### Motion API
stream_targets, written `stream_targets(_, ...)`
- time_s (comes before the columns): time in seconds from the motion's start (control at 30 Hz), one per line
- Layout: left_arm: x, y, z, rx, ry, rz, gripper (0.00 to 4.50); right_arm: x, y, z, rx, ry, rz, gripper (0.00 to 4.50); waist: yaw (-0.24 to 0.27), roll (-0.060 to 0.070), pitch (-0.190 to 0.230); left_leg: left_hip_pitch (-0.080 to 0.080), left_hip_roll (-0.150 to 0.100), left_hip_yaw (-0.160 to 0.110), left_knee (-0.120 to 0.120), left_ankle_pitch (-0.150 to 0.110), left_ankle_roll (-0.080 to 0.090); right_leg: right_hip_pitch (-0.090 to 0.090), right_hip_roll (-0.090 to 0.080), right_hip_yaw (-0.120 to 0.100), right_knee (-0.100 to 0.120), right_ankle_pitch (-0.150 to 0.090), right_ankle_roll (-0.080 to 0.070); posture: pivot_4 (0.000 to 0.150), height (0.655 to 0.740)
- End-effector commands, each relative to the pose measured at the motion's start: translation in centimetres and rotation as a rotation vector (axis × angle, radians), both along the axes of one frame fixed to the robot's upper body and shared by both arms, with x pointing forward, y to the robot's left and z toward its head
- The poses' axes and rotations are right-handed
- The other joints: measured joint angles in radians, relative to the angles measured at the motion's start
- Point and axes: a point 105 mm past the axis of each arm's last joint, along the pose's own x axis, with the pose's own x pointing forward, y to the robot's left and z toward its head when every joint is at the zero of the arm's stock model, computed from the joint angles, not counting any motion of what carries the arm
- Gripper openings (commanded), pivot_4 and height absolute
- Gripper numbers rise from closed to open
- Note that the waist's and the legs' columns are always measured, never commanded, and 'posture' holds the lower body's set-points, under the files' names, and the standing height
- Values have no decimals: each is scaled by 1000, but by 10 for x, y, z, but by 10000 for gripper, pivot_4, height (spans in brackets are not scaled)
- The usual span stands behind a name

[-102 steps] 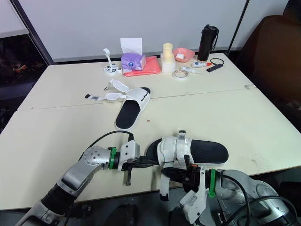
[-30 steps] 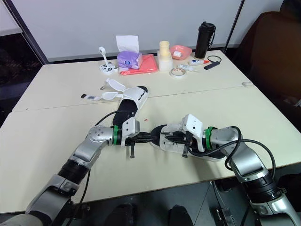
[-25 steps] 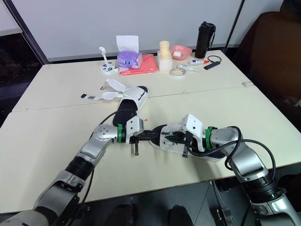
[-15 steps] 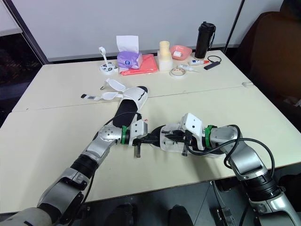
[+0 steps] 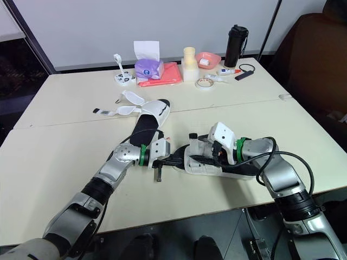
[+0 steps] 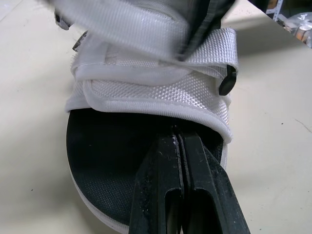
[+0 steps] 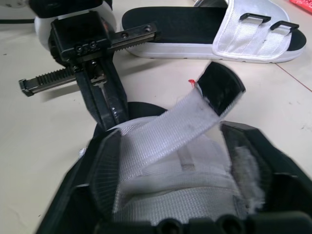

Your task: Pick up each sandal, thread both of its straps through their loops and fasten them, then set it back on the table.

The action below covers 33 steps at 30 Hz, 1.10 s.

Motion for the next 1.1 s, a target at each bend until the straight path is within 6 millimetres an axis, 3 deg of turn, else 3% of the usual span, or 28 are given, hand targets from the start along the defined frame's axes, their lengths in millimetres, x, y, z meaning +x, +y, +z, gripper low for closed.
stream_targets(0.03,-7,1,-15,55,32,-26,0,8,2,6,2,-48,-19,34598,-1,0,0,0,0,0,0,0,0,0,0,0,0,0,0,1500,7400)
stream_targets(0.33,-10,6,-18,57,39,-14,0,42,-8,9,-20,-128,-126,34598,-5,0,0,4,0,0,0,0,0,2,0,0,2,0,0,1500,7400)
stream_targets(0.83,-9,9,-17,45,40,14,0,67,-2,11,-240,-214,-57,34598,-9,0,0,10,0,1,0,0,0,4,0,1,8,0,0,1500,7400)
stream_targets(1.1,-9,12,-17,43,45,27,0,82,-10,39,-220,-237,-105,34598,-7,0,0,10,0,1,1,1,-1,3,0,2,11,0,0,1500,7400)
